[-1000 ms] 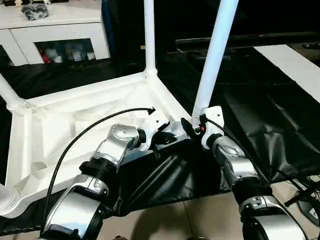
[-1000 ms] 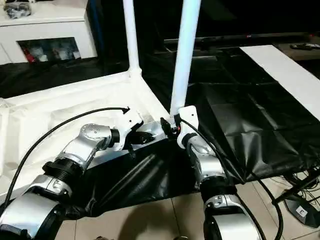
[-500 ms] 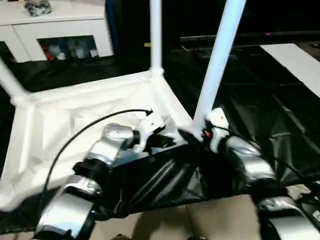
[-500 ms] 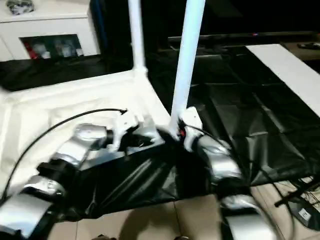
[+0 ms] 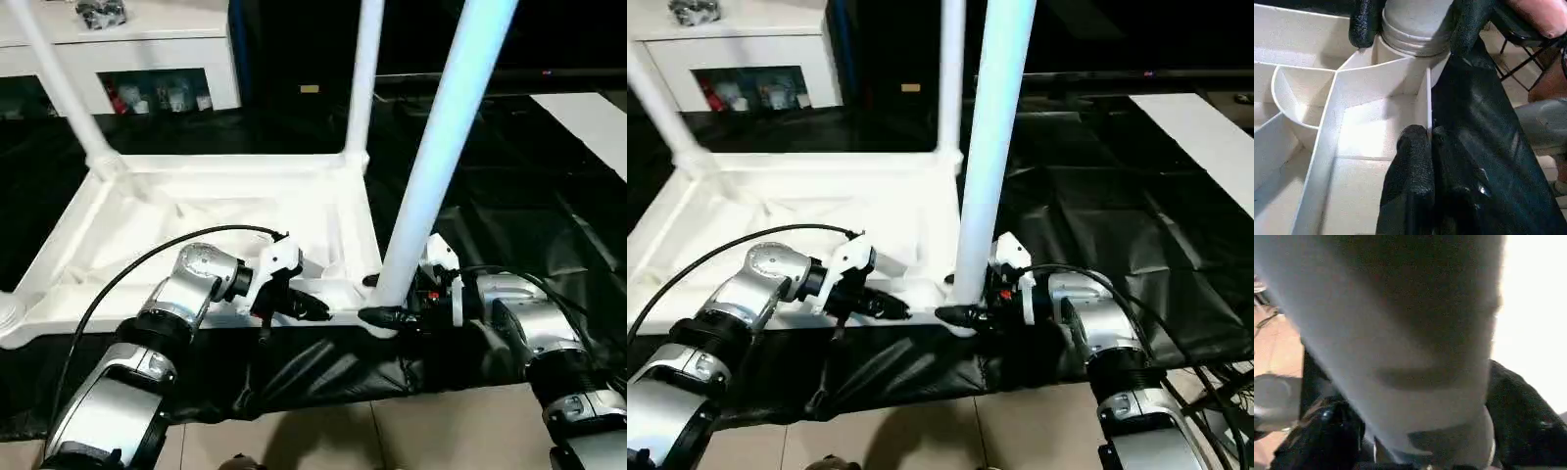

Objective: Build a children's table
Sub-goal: Rotate leg to tighten

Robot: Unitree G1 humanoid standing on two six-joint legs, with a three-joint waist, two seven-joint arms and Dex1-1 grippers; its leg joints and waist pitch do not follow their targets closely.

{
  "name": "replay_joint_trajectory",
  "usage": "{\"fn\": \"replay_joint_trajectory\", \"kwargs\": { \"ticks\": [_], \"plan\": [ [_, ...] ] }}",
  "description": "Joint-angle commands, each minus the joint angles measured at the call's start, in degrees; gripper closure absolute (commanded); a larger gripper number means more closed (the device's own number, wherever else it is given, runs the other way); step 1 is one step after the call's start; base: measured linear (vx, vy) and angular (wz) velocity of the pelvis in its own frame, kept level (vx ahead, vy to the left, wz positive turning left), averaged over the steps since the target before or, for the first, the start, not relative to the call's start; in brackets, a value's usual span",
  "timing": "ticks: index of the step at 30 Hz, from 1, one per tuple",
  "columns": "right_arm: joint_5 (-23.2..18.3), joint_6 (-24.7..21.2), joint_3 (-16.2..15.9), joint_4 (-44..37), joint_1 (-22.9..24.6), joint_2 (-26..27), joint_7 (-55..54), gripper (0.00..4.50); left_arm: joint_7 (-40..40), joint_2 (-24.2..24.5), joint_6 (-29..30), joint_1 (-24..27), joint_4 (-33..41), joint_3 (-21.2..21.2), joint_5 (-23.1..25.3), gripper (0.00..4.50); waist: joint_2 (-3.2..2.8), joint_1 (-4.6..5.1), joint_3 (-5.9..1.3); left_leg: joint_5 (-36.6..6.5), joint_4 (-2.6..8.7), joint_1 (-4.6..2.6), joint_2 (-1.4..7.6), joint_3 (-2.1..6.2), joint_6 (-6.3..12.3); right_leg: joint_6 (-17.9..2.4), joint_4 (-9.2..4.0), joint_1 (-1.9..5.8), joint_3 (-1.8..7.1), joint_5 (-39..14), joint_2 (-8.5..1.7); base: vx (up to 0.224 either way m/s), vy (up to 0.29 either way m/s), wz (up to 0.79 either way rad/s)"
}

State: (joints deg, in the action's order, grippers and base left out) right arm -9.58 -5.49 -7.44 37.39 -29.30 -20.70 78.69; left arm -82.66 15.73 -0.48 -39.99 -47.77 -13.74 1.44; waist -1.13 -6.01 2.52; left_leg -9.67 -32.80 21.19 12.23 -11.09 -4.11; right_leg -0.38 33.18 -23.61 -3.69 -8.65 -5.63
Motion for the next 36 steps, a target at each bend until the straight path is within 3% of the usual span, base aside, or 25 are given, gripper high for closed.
{"fn": "replay_joint_trajectory", "kwargs": {
  "ticks": [1, 9, 13, 16, 18, 21, 23, 24, 28, 31, 32, 36],
  "plan": [
    [0.27, -0.3, -3.3, -1.36, -0.36, 1.1, 2.33, 1.52, -0.56, -1.45, -1.31, -1.82, 0.81, -0.66, -1.55, 4.5, 0.4, 0.12, -3.79, -13.7, 3.48, -0.94, 1.09, 0.01, 3.87, -14.67, -3.1, 3.02, 1.6, -12.42, -2.25, 0.0, 0.0, 0.0],
    [0.45, -0.81, -3.83, -2.53, 0.27, 1.16, 2.78, 1.86, -0.63, -1.13, -2.05, -1.8, 0.1, -0.52, -1.01, 4.5, 0.31, -0.09, -3.88, -13.2, 3.44, -0.87, 1.04, 0.06, 3.55, -14.28, -3.0, 3.1, 1.57, -12.23, -2.24, 0.0, 0.0, 0.0],
    [0.36, -0.21, -2.53, -3.02, 1.13, 2.08, -0.56, 1.87, 2.71, -1.6, -2.26, -2.07, -0.74, -0.12, -0.15, 4.5, 0.31, -0.11, -3.86, -13.41, 3.44, -0.87, 1.03, 0.05, 3.54, -14.35, -3.01, 3.1, 1.55, -12.06, -2.23, 0.0, 0.0, 0.0],
    [1.83, 2.09, 0.02, -0.72, 0.88, 4.15, -10.32, 1.88, 9.29, -2.93, -1.67, -2.76, -1.8, 0.48, 1.22, 4.5, 0.4, -0.08, -3.74, -14.49, 3.58, -1.03, 1.06, 0.06, 2.6, -13.5, -3.3, 2.88, 1.58, -14.5, -2.34, 0.0, 0.0, 0.0],
    [3.22, 2.84, 1.58, 1.41, 0.37, 5.68, -18.11, 1.88, 13.22, -4.43, -0.12, -3.04, -1.75, 1.29, 1.21, 4.5, 0.4, 0.16, -3.52, -16.15, 3.82, -1.18, 0.91, 0.2, 1.17, -11.83, -3.81, 2.76, 1.53, -19.73, -2.49, 0.0, 0.0, 0.0],
    [5.12, 2.87, 3.66, 4.49, -0.6, 8.62, -30.69, 1.89, 19.02, -7.81, 2.37, -2.99, -0.92, 1.52, 1.66, 4.5, 0.43, 0.86, -3.41, -17.08, 3.99, -1.2, 0.75, 0.38, 0.38, -10.34, -4.26, 2.64, 1.5, -22.75, -2.41, 0.0, 0.0, 0.0],
    [5.2, 2.15, 5.2, 5.97, -1.24, 11.3, -37.98, 1.89, 23.09, -10.61, 4.46, -2.87, -0.41, 1.66, 1.75, 4.5, 0.14, 1.5, -3.29, -18.04, 4.1, -1.3, 0.72, 0.44, 0.04, -10.31, -4.44, 2.36, 1.55, -23.19, -2.36, 0.0, 0.0, 0.0],
    [4.92, 1.53, 6.44, 7.43, -2.22, 14.19, -44.02, 1.89, 26.08, -12.89, 5.57, -2.97, -0.64, 1.22, 2.29, 4.5, 0.17, 1.72, -3.38, -18.41, 4.11, -1.13, 0.47, 0.53, 0.09, -9.9, -4.53, 2.63, 1.39, -23.41, -2.22, 0.0, 0.0, 0.0],
    [5.56, 2.07, 7.05, 9.2, -3.6, 18.1, -51.09, 1.89, 31.52, -15.88, 6.24, -3.49, -1.86, 1.72, 2.49, 4.5, 0.32, 2.38, -3.47, -18.29, 4.01, -1.04, 0.19, 0.42, 1.18, -9.11, -4.74, 2.48, 1.33, -23.58, -2.22, 0.0, 0.0, 0.0],
    [7.32, 4.5, 6.21, 10.1, -4.83, 21.01, -56.09, 1.89, 32.98, -17.24, 5.68, -3.1, -1.59, 0.81, 3.65, 4.5, 0.04, 2.95, -3.46, -18.33, 4.07, -0.88, 0.14, 0.48, 1.49, -8.85, -4.83, 2.41, 1.17, -23.91, -2.13, 0.0, 0.0, 0.0],
    [7.76, 6.38, 5.99, 10.03, -4.95, 21.73, -56.71, 1.34, 32.42, -16.85, 5.45, -2.47, -0.63, 0.01, 4.41, 4.5, 0.08, 2.93, -3.5, -18.73, 4.04, -0.9, 0.09, 0.43, 1.68, -8.34, -5.02, 2.39, 1.13, -24.69, -2.19, 0.0, 0.0, 0.0],
    [7.3, 7.62, 6.43, 9.54, -4.77, 21.11, -55.34, 0.99, 31.45, -15.16, 4.73, -1.85, -0.01, -0.56, 5.07, 4.5, 0.1, 2.84, -3.62, -18.14, 4.14, -0.69, 0.29, 0.5, 2.27, -8.69, -4.73, 2.5, 1.2, -22.56, -2.23, 0.0, 0.0, 0.0]
  ]
}}
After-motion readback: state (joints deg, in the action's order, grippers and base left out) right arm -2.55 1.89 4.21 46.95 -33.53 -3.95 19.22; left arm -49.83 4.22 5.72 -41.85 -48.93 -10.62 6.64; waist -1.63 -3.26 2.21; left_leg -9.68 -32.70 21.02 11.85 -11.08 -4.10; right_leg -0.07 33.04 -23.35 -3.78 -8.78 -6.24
